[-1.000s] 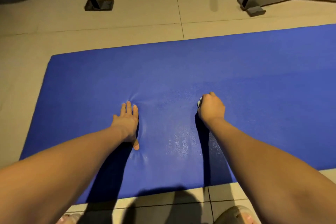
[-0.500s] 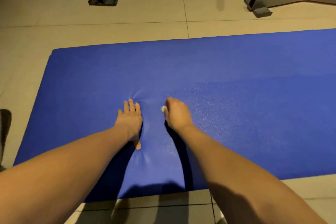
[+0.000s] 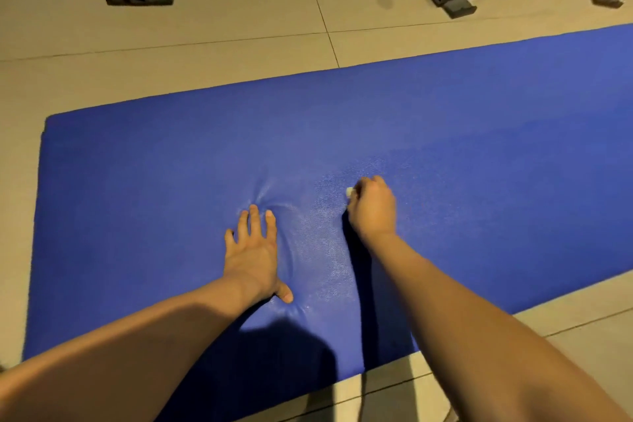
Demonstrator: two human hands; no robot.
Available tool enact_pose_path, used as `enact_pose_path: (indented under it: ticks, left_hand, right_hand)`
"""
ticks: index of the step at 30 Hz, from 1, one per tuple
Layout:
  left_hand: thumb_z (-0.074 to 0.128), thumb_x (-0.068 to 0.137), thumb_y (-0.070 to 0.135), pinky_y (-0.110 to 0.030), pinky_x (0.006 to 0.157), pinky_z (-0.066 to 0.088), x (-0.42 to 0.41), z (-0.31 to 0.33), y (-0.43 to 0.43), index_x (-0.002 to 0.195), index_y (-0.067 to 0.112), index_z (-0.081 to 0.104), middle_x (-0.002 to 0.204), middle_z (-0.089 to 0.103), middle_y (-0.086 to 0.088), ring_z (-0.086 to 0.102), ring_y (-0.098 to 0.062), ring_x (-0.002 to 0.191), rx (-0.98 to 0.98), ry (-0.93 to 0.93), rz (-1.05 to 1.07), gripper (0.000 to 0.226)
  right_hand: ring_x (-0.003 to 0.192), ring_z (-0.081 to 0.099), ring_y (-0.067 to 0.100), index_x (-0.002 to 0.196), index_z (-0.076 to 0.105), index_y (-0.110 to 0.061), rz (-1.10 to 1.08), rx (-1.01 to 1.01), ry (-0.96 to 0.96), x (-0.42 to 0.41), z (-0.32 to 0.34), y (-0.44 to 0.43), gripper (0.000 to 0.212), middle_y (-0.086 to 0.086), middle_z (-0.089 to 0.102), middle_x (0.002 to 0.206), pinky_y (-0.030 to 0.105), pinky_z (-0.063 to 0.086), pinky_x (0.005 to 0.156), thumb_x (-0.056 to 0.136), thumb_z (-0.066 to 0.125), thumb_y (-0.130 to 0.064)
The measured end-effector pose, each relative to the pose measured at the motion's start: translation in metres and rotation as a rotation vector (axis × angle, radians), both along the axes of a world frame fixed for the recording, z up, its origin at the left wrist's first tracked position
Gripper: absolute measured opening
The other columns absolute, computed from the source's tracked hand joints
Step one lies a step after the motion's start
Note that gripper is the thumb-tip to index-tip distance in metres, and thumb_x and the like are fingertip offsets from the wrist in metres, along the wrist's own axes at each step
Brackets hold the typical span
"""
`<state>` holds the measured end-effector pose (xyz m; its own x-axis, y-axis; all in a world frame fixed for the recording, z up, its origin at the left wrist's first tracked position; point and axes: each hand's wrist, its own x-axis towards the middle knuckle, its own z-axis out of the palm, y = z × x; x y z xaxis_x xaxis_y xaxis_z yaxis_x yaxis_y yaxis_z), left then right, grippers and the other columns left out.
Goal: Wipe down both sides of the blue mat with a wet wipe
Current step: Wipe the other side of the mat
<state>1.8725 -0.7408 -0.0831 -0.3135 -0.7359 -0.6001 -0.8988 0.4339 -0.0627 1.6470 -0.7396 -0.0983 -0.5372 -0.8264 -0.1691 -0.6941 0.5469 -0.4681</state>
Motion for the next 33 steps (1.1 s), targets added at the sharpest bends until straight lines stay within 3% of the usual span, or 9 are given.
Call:
enact_pose_path:
  ticks: [5,11,14,16,18,20,26,29,33]
  left_hand:
    - [0.074,0.046,0.088,-0.055,0.12,0.016,0.006,-0.001,-0.001,0.156,0.008,-0.023,0.163,-0.024,-0.022,-0.015,-0.041,0.152,-0.013,0.043,-0.036,0.167]
    - [0.068,0.049,0.092,-0.054,0.119,0.018,0.015,0.004,-0.007,0.158,0.01,-0.017,0.164,-0.016,-0.021,-0.005,-0.041,0.152,0.001,0.053,-0.132,0.16]
    - [0.069,0.057,0.087,-0.046,0.115,0.027,0.031,0.014,-0.029,0.16,0.014,-0.007,0.161,0.004,-0.018,0.014,-0.038,0.144,-0.008,0.064,-0.314,0.147]
    - [0.071,0.062,0.081,-0.045,0.112,0.031,0.049,0.022,-0.053,0.161,0.021,0.002,0.158,0.015,-0.013,0.022,-0.033,0.14,-0.041,0.069,-0.474,0.135]
    - [0.073,0.058,0.081,-0.051,0.115,0.028,0.068,0.023,-0.072,0.16,0.024,0.003,0.162,0.008,-0.014,0.015,-0.033,0.147,-0.078,0.059,-0.452,0.137]
    - [0.074,0.053,0.085,-0.059,0.117,0.024,0.079,0.022,-0.078,0.16,0.022,-0.011,0.165,-0.01,-0.018,-0.004,-0.037,0.153,-0.023,0.033,-0.272,0.151]
    - [0.083,0.049,0.076,-0.066,0.115,0.023,0.068,0.012,-0.076,0.158,0.017,-0.019,0.162,-0.024,-0.021,-0.017,-0.041,0.152,0.045,-0.01,-0.156,0.16]
    - [0.085,0.048,0.076,-0.068,0.115,0.022,0.067,0.008,-0.076,0.157,0.017,-0.019,0.162,-0.024,-0.022,-0.018,-0.041,0.151,0.041,-0.008,-0.144,0.162]
    - [0.086,0.048,0.074,-0.069,0.115,0.021,0.065,0.009,-0.076,0.157,0.016,-0.02,0.161,-0.024,-0.023,-0.018,-0.042,0.151,0.044,-0.019,-0.137,0.163]
  right_hand:
    - [0.076,0.055,0.034,0.084,0.052,-0.012,0.365,-0.027,-0.02,0.061,0.0,0.003,0.021,0.01,0.057,0.09,0.037,0.037,0.061,0.101,0.052,-0.024]
    - [0.079,0.054,0.032,0.094,0.053,-0.01,-0.109,-0.016,0.055,-0.012,-0.001,-0.029,0.014,0.008,0.061,0.09,0.036,0.036,0.063,0.1,0.054,-0.022]
    - [0.083,0.059,0.036,0.09,0.057,-0.007,-0.124,-0.025,0.033,0.028,-0.005,-0.036,0.013,0.014,0.065,0.094,0.034,0.034,0.063,0.098,0.055,-0.017]
    - [0.081,0.059,0.037,0.087,0.058,-0.007,0.021,-0.046,-0.035,0.076,-0.005,-0.033,0.015,0.016,0.064,0.092,0.034,0.031,0.063,0.098,0.055,-0.017]
    - [0.08,0.058,0.037,0.087,0.056,-0.009,0.195,-0.026,-0.04,0.104,-0.003,-0.027,0.019,0.013,0.061,0.091,0.035,0.032,0.062,0.1,0.052,-0.021]
    - [0.081,0.057,0.033,0.091,0.059,-0.01,0.224,-0.035,0.038,0.087,-0.001,-0.031,0.023,0.01,0.06,0.094,0.033,0.032,0.063,0.103,0.05,-0.027]
    - [0.098,0.059,0.037,0.102,0.067,-0.009,-0.195,0.044,0.206,-0.001,-0.004,-0.05,0.023,0.015,0.058,0.11,0.038,0.041,0.077,0.101,0.055,-0.028]
    - [0.099,0.061,0.037,0.103,0.065,-0.007,-0.209,0.057,0.178,0.031,-0.003,-0.056,0.021,0.015,0.062,0.11,0.04,0.043,0.077,0.101,0.054,-0.025]
    - [0.081,0.06,0.036,0.088,0.062,-0.009,-0.054,-0.035,0.08,0.119,-0.001,-0.036,0.016,0.013,0.062,0.093,0.035,0.035,0.062,0.098,0.058,-0.02]
